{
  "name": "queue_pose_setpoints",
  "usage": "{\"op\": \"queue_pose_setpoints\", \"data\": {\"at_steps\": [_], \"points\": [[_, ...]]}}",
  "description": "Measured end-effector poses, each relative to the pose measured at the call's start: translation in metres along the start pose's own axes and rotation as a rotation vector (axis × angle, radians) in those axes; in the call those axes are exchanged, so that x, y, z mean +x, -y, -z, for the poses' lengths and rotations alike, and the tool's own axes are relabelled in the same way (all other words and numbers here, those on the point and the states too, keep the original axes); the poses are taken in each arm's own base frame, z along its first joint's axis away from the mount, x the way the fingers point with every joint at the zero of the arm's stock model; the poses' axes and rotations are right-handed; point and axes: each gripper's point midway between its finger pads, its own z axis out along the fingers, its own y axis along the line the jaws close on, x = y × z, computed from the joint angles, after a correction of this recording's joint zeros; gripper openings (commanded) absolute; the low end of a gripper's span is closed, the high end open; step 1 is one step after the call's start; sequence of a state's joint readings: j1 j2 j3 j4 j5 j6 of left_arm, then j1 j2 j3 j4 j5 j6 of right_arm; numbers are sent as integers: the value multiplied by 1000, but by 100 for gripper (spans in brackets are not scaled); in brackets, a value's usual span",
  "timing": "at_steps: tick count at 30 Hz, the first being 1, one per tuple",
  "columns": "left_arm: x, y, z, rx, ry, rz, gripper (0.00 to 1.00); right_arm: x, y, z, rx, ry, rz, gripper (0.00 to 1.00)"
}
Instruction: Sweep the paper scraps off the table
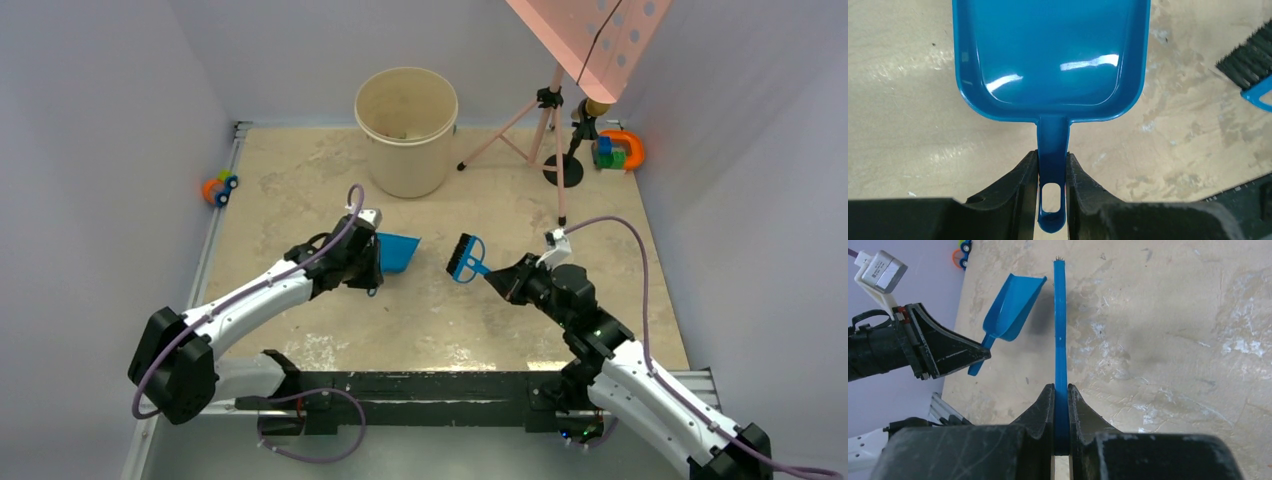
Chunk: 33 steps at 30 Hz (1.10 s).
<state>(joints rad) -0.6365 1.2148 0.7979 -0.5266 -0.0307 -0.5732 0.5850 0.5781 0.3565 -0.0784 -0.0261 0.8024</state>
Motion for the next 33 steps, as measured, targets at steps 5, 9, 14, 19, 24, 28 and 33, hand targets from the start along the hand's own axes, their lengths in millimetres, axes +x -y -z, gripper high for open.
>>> {"op": "queue_pose_setpoints", "data": {"at_steps": [5, 9, 14, 19, 24, 28, 33], "points": [[-11, -11, -17, -81, 56, -6, 0, 1, 8, -7, 9, 41, -66, 0], [-18, -19, -24, -135, 80, -8, 0, -23, -4, -20, 15, 102, -71, 0], [-46, -20, -14, -193, 146, -8, 99, -85, -41, -39, 75, 180, -27, 94], [-73, -29, 14, -273, 250, 31, 99, -134, -74, -27, 64, 272, 67, 96], [-79, -35, 67, -255, 356, 71, 99, -129, -65, 10, 40, 319, 130, 98], [-80, -37, 103, -213, 432, 95, 100, -134, -61, 42, 37, 380, 169, 99], [-75, -47, 137, -213, 491, 109, 99, -150, -55, 78, 86, 463, 222, 99]]}}
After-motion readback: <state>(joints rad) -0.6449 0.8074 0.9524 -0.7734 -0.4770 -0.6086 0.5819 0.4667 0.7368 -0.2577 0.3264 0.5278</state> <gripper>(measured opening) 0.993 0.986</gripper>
